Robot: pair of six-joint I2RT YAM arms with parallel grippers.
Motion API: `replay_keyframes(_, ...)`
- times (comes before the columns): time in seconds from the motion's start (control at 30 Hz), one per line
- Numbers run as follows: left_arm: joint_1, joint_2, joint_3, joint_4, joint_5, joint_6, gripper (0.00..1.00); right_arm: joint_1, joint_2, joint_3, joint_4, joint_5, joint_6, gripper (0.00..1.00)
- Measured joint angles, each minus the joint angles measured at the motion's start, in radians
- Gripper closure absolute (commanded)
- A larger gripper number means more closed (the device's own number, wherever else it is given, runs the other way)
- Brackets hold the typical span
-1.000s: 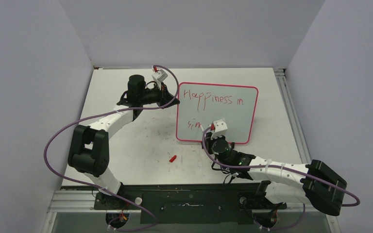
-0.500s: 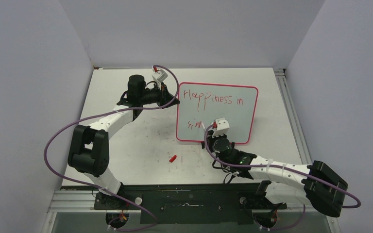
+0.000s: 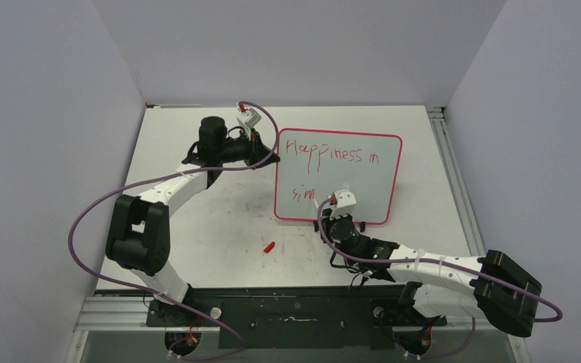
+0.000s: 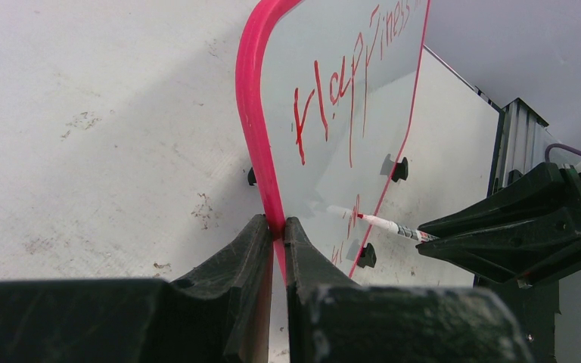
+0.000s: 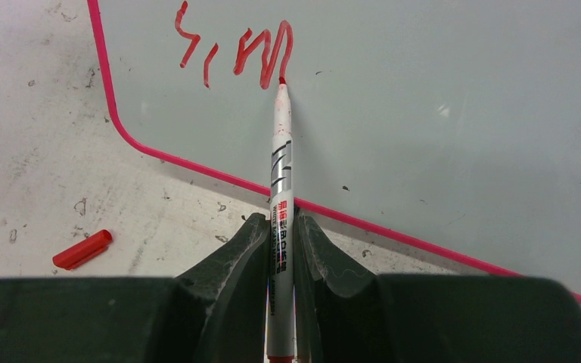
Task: Write a sentence on the whiteboard
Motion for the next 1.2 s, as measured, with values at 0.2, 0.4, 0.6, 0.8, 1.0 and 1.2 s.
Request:
replay_keyframes(0.2,0.000,0.000,0.000,0.000,0.001,0.000,1.00,0.007,-0.037,-0.001,-0.033,0.004,0.003,0.95)
replay_keyframes(0.4,0.000,0.000,0.000,0.000,0.002,0.000,1.00,0.007,-0.115,0.000,-0.055,0.031,-0.010,0.95)
replay_keyframes(0.6,0.000,0.000,0.000,0.000,0.004,0.000,1.00,0.007,-0.089,0.011,-0.055,0.053,-0.049,0.95)
replay_keyframes(0.8,0.000,0.000,0.000,0.000,0.004,0.000,1.00,-0.001,-0.055,0.013,-0.043,0.053,-0.077,0.95)
replay_keyframes(1.0,0.000,0.000,0.000,0.000,0.004,0.000,1.00,-0.029,-0.048,0.013,-0.016,0.048,-0.099,0.95)
replay_keyframes(1.2,0.000,0.000,0.000,0.000,0.002,0.000,1.00,-0.048,-0.025,0.019,0.010,0.026,-0.104,0.95)
